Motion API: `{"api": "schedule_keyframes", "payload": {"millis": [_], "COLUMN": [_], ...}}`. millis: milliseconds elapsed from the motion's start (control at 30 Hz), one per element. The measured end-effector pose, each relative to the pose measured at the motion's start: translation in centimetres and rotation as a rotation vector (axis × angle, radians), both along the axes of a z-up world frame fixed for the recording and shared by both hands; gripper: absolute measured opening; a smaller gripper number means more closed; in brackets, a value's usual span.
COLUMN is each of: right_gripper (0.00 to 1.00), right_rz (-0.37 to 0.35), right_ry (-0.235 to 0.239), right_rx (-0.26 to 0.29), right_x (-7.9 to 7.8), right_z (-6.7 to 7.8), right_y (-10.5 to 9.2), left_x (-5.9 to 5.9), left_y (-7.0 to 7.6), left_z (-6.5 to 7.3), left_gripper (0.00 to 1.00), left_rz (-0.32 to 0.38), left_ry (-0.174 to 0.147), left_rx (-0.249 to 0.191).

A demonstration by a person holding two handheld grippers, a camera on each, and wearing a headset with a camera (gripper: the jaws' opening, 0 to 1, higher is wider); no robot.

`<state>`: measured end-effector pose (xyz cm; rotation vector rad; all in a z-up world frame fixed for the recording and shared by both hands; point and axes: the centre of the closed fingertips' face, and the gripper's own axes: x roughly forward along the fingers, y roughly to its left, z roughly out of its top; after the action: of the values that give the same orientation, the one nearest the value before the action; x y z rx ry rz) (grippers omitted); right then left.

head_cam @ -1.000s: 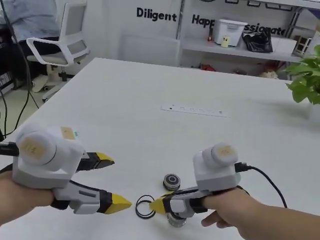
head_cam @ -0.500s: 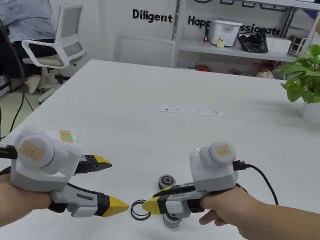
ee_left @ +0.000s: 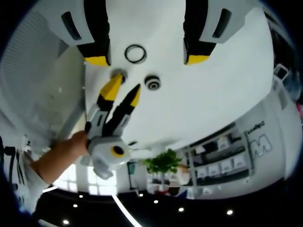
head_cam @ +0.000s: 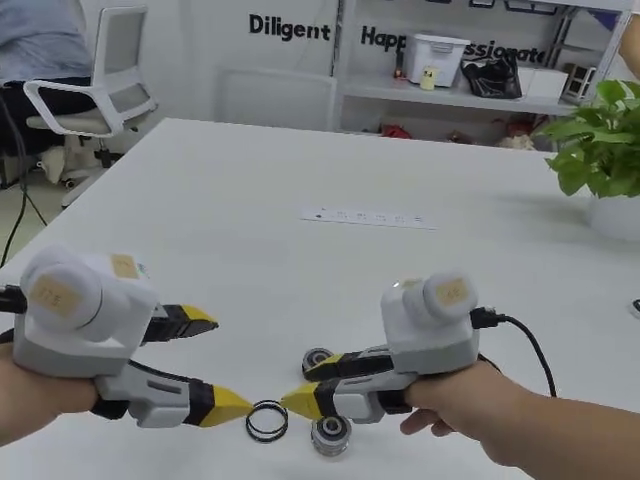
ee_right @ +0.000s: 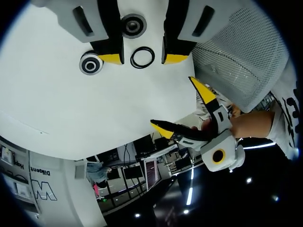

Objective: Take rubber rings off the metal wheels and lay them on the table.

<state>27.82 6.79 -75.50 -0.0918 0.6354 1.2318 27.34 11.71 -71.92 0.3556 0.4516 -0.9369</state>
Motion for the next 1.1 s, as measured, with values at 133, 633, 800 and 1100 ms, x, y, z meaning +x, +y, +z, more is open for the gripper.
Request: {"api": "schedule_keyframes", "payload": {"millis": [133, 633, 800, 1100], "right_gripper": [0.30, 0.29, 0.30, 0.29], "right_rz": [-0.001, -0.017, -0.014, -0.010], "right_ry": [-0.019, -0.080, -0.096, -0.119], "right_rx": [-0.001, -0.002, -0.003, -0.012], "right_x": [0.3, 1.9, 2.3, 3.0], "right_z": [0.3, 1.1, 1.1, 0.9], "right_y": [-0.7, -3.1, -3.7, -4.3], "left_x": [0.6, 2.0, 2.3, 3.0], "left_y": [-0.4, -1.6, -1.8, -2.3], "left_z": [0.1, -0.4, -0.6, -1.0], "left_gripper": [0.63, 0.63, 0.63, 0.63], "left_rz": [-0.008, -0.028, -0.032, -0.038], "left_ry": [-0.002, 0.006, 0.011, 0.018], "left_rx": [0.005, 0.000, 0.001, 0.002]}}
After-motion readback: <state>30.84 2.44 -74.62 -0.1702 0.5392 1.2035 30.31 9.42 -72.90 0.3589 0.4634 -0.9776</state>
